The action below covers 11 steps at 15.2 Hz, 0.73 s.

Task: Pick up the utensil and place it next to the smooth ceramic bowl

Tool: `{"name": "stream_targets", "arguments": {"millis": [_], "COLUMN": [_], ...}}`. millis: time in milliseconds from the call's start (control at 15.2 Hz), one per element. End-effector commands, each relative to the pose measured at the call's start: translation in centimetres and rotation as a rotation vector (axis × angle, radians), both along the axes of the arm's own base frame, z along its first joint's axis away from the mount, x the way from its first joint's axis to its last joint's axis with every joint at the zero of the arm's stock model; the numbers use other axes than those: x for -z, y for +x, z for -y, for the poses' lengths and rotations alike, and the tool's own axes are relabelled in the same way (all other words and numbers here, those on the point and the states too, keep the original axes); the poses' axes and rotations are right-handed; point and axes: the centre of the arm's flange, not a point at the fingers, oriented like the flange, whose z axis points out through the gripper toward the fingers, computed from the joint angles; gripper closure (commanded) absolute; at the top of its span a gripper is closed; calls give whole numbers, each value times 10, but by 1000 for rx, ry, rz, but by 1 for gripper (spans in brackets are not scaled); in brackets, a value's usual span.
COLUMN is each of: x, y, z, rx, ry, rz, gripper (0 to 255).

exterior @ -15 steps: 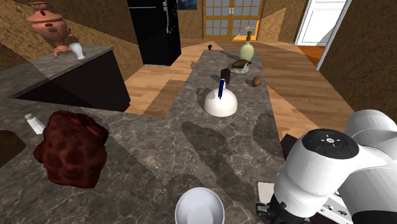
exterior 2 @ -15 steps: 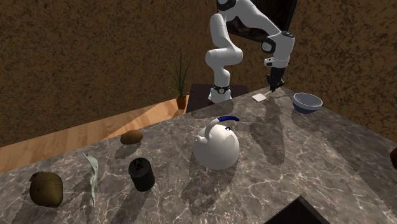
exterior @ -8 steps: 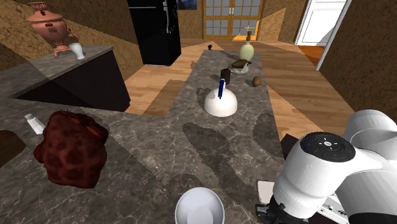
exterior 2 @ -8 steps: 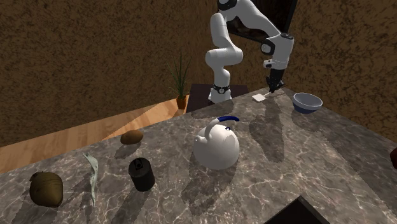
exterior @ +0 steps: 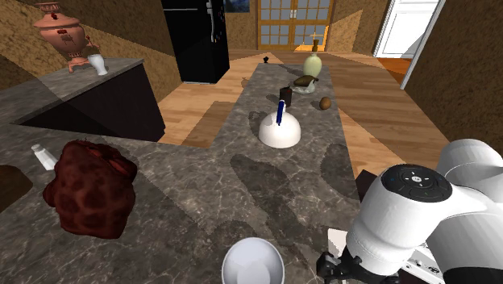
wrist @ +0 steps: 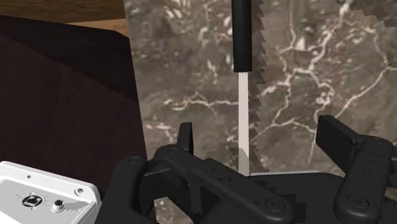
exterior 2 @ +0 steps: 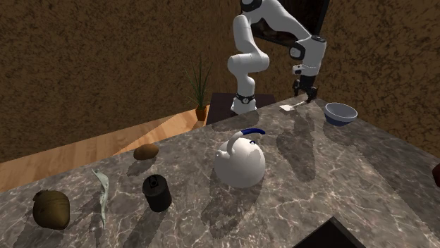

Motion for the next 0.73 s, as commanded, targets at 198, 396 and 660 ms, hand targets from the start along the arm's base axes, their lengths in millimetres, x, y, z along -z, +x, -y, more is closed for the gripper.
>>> {"name": "stream_targets", "arguments": {"millis": [198,396,660], "x": [-44,-44,-44], "y": [1,1,1], "z": [3,3,3], "rx": [0,0,0], "ry": [-1,-1,-1], "rz": [0,0,0], "gripper": [0,0,0]}}
